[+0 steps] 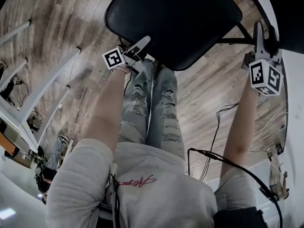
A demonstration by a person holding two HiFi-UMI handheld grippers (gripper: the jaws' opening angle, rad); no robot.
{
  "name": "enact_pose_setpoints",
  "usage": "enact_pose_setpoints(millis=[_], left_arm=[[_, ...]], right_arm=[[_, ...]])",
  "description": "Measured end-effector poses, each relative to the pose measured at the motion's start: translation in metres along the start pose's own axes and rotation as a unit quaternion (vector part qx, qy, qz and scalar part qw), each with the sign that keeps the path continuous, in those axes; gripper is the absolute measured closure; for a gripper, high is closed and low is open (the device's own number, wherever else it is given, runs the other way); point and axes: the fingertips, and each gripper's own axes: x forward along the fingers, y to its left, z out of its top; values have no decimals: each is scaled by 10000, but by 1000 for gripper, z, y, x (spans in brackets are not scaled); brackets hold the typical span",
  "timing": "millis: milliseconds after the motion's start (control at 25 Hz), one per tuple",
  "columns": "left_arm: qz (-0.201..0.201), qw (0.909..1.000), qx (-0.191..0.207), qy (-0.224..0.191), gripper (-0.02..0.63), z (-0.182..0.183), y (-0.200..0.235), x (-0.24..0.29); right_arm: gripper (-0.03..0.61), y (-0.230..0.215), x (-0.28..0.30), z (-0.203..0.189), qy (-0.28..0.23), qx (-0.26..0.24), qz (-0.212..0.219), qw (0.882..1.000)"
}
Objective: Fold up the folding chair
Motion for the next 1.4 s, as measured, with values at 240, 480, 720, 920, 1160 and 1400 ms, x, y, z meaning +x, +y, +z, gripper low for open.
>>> enact_pose_setpoints(millis=[240,480,720,920,1160,1400], left_arm=[[-188,9996,-99,-202,341,5,-8,6],[-144,9994,-217,-217,356,6,-14,-1],[-191,9997,-130,-119,396,22,-65,20],[-174,9997,-90,-132,431,35,-127,49],[-50,9993,-46,-381,466,54,-210,95],[703,9968,-164,-348,466,76,-247,153]], right_arm=[[516,0,1,4,-192,523,205,9982],[561,5,-2,9,-250,1309,462,9900],[563,-8,-3,32,-341,1505,632,9860],[563,-25,2,59,-453,1537,687,9847],[563,-44,7,89,-429,1287,849,9871],[563,-79,33,111,-414,1294,989,9858]])
